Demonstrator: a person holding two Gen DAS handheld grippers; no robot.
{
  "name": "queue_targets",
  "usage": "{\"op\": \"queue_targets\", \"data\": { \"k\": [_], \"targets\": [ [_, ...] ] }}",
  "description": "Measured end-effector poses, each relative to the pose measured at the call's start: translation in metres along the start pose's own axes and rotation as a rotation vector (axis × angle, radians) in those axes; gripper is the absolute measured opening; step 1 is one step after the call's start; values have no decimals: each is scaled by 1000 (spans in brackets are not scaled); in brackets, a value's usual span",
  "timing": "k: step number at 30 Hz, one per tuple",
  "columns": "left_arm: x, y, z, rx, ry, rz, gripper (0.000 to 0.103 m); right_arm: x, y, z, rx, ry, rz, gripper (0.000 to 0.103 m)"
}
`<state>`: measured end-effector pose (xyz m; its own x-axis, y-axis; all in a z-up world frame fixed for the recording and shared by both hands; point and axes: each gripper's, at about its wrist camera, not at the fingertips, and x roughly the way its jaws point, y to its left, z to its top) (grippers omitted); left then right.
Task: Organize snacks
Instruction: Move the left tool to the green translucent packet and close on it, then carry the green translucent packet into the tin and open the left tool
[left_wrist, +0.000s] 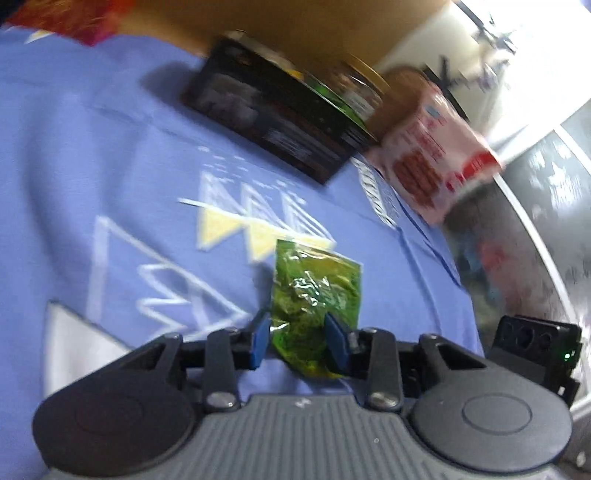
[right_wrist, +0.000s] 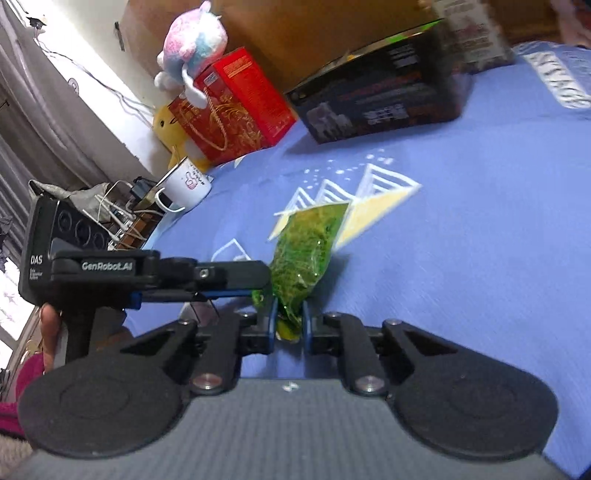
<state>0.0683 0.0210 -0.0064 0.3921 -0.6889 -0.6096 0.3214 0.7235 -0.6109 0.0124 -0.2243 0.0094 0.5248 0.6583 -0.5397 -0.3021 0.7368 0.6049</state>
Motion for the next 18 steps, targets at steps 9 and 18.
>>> {"op": "queue_targets", "data": {
  "k": [9,18],
  "targets": [
    [30,-40,3,106,76,-47,32,-39,-10,-22,33,-90,-81,17],
    [14,-78,79,222,-74,-4,33,-37,-6,48,-87,-231,-80,17]
  ]
}}
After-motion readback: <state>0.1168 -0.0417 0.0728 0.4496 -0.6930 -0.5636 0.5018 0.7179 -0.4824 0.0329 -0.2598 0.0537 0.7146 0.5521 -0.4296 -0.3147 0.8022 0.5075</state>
